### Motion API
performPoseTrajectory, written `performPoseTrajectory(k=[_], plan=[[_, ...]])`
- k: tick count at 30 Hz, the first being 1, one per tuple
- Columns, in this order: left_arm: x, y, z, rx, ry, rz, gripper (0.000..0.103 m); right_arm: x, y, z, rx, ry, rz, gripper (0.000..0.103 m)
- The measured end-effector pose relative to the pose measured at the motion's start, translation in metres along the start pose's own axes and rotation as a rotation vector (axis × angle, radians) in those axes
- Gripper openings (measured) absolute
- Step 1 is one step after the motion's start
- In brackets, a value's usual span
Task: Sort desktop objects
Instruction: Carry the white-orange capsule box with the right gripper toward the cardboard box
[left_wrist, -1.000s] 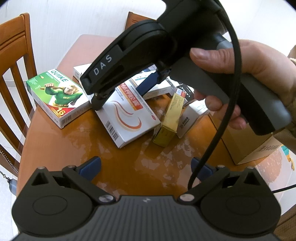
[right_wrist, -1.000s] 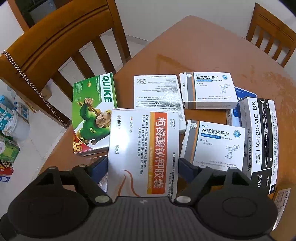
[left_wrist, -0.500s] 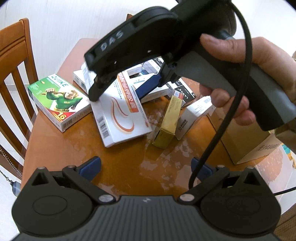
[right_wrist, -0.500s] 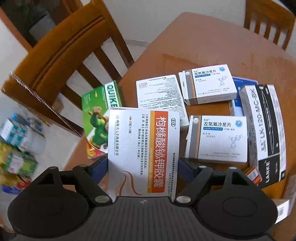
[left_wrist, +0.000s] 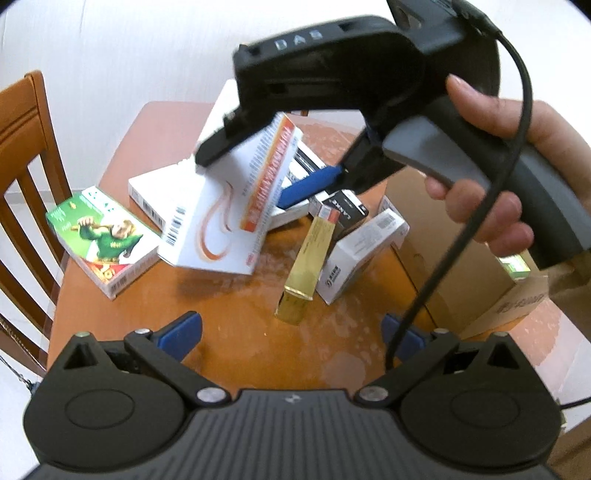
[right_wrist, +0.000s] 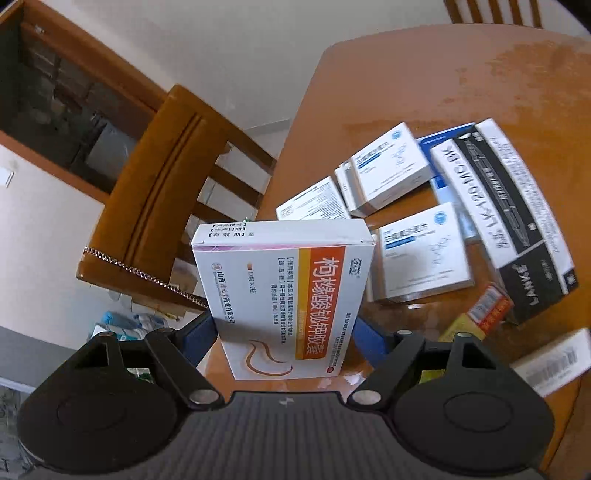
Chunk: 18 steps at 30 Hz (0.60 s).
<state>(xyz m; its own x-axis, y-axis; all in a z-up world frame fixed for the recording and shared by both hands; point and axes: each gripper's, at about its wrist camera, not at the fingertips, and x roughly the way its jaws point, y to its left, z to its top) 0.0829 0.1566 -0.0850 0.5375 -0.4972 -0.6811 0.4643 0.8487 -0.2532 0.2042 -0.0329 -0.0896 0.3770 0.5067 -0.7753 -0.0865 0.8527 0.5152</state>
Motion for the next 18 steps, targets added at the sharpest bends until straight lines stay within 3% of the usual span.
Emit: performPoseTrajectory(k=[10, 14, 18], plan=[[0.008, -0.001, -0.008, -0.023, 0.012, 0.016, 0.103, 0.047, 0.027, 0.018, -0.176, 0.039, -0.183, 0.085], [0.006, 0.007, -0.011, -0.050, 0.010, 0.022, 0.103, 0.058, 0.035, 0.012, -0.222, 0.025, -0.223, 0.096], [0.006, 0.016, -0.011, -0.083, 0.003, 0.022, 0.103, 0.067, 0.040, 0.002, -0.253, 0.002, -0.282, 0.099]])
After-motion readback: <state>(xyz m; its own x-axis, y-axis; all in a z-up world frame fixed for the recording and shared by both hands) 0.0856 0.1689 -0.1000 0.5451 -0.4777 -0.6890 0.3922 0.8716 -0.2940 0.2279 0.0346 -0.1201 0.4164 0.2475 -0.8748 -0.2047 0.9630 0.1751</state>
